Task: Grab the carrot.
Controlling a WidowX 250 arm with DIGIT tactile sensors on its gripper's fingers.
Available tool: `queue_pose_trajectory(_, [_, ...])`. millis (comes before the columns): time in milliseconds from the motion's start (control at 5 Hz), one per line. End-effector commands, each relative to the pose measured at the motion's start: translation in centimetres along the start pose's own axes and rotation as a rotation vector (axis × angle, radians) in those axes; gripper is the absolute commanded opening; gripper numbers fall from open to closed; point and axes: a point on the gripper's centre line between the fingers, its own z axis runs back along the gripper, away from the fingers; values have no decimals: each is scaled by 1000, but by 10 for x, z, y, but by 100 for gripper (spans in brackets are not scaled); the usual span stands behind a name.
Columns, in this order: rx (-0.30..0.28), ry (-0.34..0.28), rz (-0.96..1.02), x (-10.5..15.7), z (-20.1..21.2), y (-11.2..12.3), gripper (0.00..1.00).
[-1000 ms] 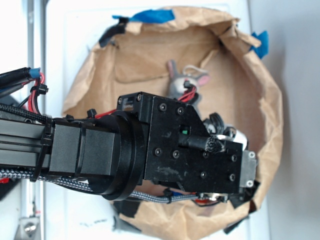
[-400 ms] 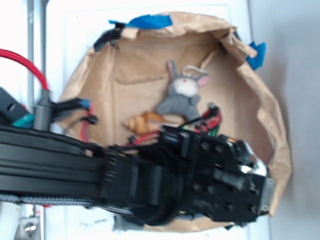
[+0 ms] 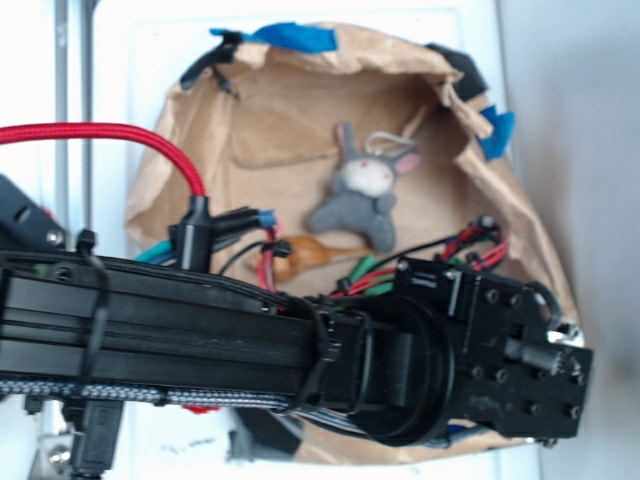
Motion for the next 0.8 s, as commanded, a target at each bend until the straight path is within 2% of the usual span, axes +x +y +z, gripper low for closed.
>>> queue_pose_trajectory(0, [-80,-31,0,24,20,-9,0])
queue_pose_trajectory(200, [-102,-28,-60,27,32,-1,0])
queue_pose_trajectory(400, [-137,-17,-228,36,51,14,0])
queue_pose_trajectory(600, [-141,28,-477,45,85,29,0])
